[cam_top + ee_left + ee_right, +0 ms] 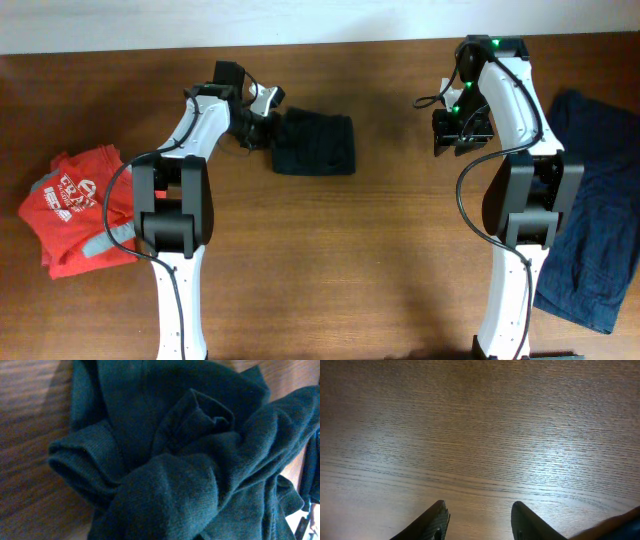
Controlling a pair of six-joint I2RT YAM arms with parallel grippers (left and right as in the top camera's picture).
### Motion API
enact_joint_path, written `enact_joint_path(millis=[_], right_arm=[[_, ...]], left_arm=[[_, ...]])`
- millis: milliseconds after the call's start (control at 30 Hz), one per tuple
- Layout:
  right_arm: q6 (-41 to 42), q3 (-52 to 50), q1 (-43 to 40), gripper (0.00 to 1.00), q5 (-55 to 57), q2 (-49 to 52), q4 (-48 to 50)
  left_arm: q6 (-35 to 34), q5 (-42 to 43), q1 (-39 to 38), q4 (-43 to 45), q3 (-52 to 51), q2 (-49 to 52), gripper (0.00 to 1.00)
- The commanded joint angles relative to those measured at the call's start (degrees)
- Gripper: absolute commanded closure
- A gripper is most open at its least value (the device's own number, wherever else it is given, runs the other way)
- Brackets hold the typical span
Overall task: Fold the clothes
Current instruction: 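Grasp the folded dark bundle with the left gripper and lift it, then carry the bundle left and place it on the red t-shirt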
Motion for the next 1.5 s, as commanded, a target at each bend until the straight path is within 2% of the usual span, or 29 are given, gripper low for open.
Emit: enact_joint_path(millis=[0,233,433,600,767,1000,1100,1300,1467], right_arm=[[-0.3,0.9,0.3,0.53,0.7,-1.9,-0.4],[-1.3,0.9,0.0,0.53,0.7,-2.0,-1.4],[-1.4,0.9,-3.4,0.54,0.7,-4.5,-2.3],[-1.4,0.9,-6.4,0.53,0.6,-7.5,-3.2],[-1.4,0.9,-6.5,0.53,0.6,-8.9,-3.1],[-1.4,0.9,-6.5,0.53,0.4,-8.9,-3.1],[-1.4,0.9,-6.5,0.53,0.4,-8.9,-3.3],[-1.4,0.9,-6.5,0.53,0.2,-8.9,-3.3],[-1.4,0.9,-6.5,0.53,0.2,-8.9,-3.3]], left_arm=[[0.3,-10.7,2.6,-3.2,0.8,-3.6,0.99],[0.3,-28.6,5.8,-11.0,0.8,-19.9,1.0],[0.5,-30.3,9.0,-20.3,0.8,-31.1,1.0],[0.5,-30.3,15.6,-30.9,0.8,-37.4,0.99],[0.5,-30.4,22.9,-35.2,0.6,-42.5,1.0],[2.1,-28.1,32.5,-33.2,-3.1,-44.6,1.0],[3.1,-24.6,36.2,-27.1,-11.7,-44.6,1.0],[9.1,-13.2,38.8,-17.6,-21.0,-44.6,1.0],[11.7,-6.7,38.9,-16.0,-19.6,-45.5,0.99]])
